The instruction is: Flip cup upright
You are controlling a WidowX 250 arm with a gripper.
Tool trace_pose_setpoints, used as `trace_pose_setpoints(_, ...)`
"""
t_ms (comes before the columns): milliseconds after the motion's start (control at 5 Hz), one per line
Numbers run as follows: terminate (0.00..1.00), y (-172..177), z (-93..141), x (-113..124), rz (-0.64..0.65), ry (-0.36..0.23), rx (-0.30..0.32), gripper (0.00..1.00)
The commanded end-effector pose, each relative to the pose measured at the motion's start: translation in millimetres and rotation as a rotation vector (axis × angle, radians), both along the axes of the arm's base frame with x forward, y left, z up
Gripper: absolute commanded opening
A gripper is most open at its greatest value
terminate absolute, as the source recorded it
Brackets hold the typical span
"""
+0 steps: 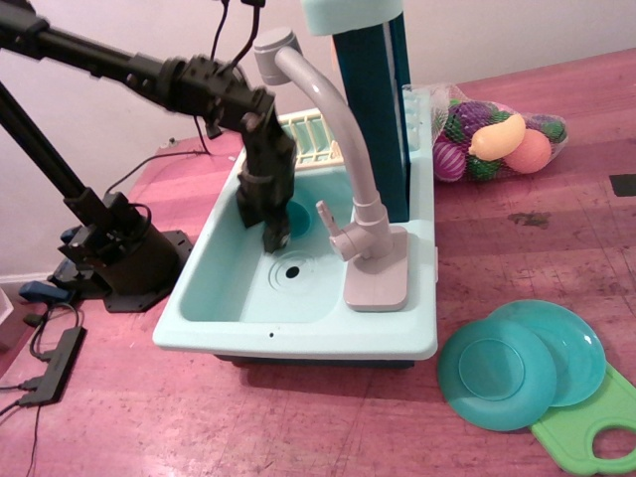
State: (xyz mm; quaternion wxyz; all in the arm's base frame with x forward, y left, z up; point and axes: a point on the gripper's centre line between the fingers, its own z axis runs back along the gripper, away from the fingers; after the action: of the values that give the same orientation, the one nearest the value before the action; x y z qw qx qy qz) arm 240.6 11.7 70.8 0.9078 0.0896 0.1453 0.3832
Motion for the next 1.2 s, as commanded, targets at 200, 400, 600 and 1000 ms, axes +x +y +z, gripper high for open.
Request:
trace_pose_setpoints(200, 0.00, 31, 73, 23, 0.076, -0.140, 0.111, 1.00)
trace_pose_setpoints(400, 0.00, 27, 68, 13, 0.117, -0.153, 0.102, 1.00)
trace_pose_setpoints(600, 0.00, 21, 59, 17, 0.094, -0.113, 0.095, 1.00)
trace_pose_setpoints(1000, 0.00, 2, 57, 13, 0.086, -0.125, 0.069, 1.00)
